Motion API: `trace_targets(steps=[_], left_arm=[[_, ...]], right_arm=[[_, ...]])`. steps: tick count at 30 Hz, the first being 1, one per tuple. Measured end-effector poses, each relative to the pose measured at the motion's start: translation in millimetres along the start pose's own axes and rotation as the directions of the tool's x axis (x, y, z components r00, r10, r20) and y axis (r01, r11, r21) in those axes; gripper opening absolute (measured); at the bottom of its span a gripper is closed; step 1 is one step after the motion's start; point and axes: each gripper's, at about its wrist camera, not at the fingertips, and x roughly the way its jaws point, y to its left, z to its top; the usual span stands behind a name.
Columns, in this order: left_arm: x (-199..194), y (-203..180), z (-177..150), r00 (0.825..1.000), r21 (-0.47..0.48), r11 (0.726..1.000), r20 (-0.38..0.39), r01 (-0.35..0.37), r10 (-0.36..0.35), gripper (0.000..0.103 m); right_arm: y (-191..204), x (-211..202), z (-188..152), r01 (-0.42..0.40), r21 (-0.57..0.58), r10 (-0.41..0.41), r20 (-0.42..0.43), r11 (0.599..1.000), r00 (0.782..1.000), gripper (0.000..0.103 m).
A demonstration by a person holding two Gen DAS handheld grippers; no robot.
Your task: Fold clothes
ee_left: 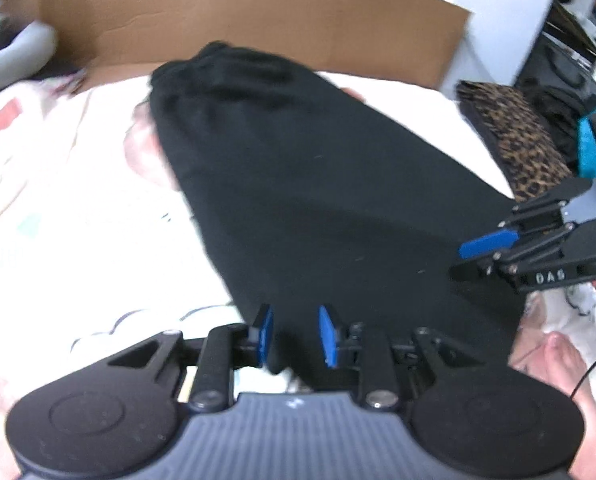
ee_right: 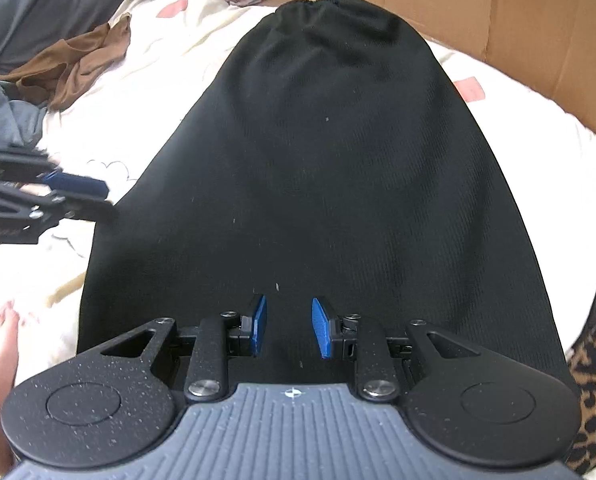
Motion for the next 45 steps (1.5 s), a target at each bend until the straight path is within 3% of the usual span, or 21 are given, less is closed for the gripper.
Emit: trace_targets(steps=[7,13,19,31,40,45], left_arm=[[-5.1,27.3,-18.1,0.999,-0.046,0.998,-0.025,-0.035,0.034,0.027],[5.9,23.2,-27.7,0.998,-0.025,1.000,-0.058,-0.006,0.004,0.028],[7.3,15.2,-34.7,0.998,-0.018,0.999,-0.058,0.033,-0.034,0.042],[18.3,7.7,-35.2,0.997,-0.019,0.998,-0.056,0.059,-0.060,0.044],[9.4,-2.4,-21.5,0.996,-0.052,0.995,0.010,0.084,-0.083,0.048],[8.0,-10.5,-15.0,0.996,-0.041,0.995,0.033,0.088,-0.087,0.049]], right_arm=[[12.7,27.3,17.4,0.019,0.002,-0.019,0.004,1.000,1.000,0.032],[14.2,44.0,6.6,0.030,-0.024,-0.032,-0.075,0.999,0.997,0.029],[8.1,35.2,-9.4,0.017,-0.007,-0.018,-0.124,1.000,0.992,0.028],[-9.0,10.3,-47.2,0.006,0.011,-0.004,-0.171,1.000,0.985,0.027],[-8.4,-7.6,-33.4,0.009,0.019,-0.005,-0.178,1.000,0.984,0.028],[7.8,-21.5,-15.2,-0.074,-0.014,0.072,-0.118,0.997,0.990,0.030]])
